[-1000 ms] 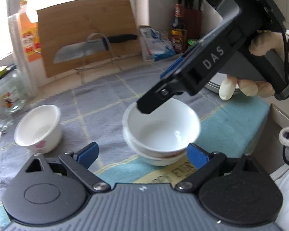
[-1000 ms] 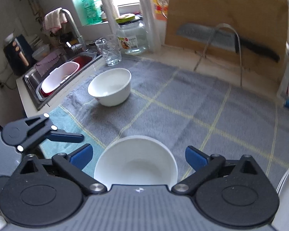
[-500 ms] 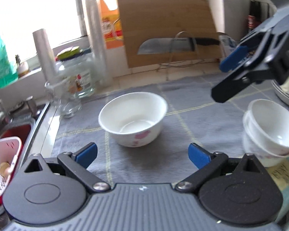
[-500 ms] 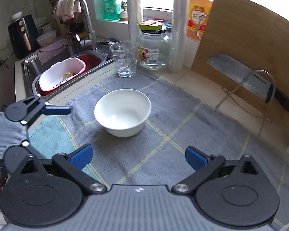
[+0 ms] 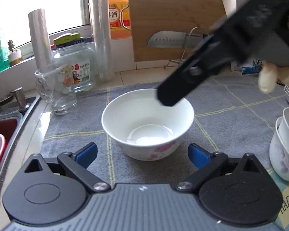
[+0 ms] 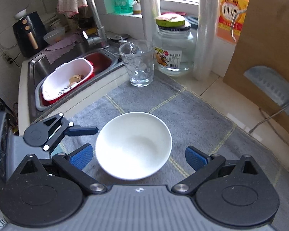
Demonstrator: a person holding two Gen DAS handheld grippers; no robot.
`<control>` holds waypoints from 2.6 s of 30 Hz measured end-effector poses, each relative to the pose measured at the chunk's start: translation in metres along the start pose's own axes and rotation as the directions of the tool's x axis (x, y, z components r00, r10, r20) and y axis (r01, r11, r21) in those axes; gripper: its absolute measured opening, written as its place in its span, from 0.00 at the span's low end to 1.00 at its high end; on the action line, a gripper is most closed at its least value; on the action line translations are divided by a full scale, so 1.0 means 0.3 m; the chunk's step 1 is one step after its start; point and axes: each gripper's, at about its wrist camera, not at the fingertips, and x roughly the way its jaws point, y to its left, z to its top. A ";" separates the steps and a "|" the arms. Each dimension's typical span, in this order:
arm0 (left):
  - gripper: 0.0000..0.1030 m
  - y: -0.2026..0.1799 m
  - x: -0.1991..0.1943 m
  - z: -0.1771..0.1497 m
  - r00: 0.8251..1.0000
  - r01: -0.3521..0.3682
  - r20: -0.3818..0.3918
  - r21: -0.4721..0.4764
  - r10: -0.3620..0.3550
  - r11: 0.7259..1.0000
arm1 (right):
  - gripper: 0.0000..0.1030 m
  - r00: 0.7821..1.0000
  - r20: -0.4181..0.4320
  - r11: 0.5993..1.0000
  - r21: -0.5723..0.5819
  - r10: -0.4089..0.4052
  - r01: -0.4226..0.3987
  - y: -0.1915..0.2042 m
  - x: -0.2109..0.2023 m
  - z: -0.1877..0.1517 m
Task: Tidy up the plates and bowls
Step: 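Move the right gripper to the remaining white bowl on the mat, then grasp the white bowl rim with the right gripper, then carry the white bowl with the right gripper over the nested bowls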
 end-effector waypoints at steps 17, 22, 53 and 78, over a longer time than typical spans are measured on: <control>0.82 0.013 0.038 0.005 0.999 0.042 0.005 -0.011 -0.042 0.999 | 0.83 0.997 -0.065 0.998 0.053 0.048 -0.045 -0.052 0.166 0.052; 0.81 0.010 0.035 0.005 0.999 0.040 0.010 0.003 -0.040 0.999 | 0.80 0.996 -0.064 0.996 0.065 0.059 -0.054 -0.060 0.174 0.052; 0.80 -0.069 -0.120 0.053 0.996 0.077 -0.037 0.060 -0.075 0.995 | 0.69 0.995 -0.016 0.990 0.095 0.103 -0.101 -0.007 -0.028 -0.033; 0.80 -0.314 -0.313 0.077 0.993 0.120 -0.026 0.168 -0.117 0.978 | 0.70 0.993 0.084 0.990 0.105 0.087 -0.095 -0.003 -0.362 -0.258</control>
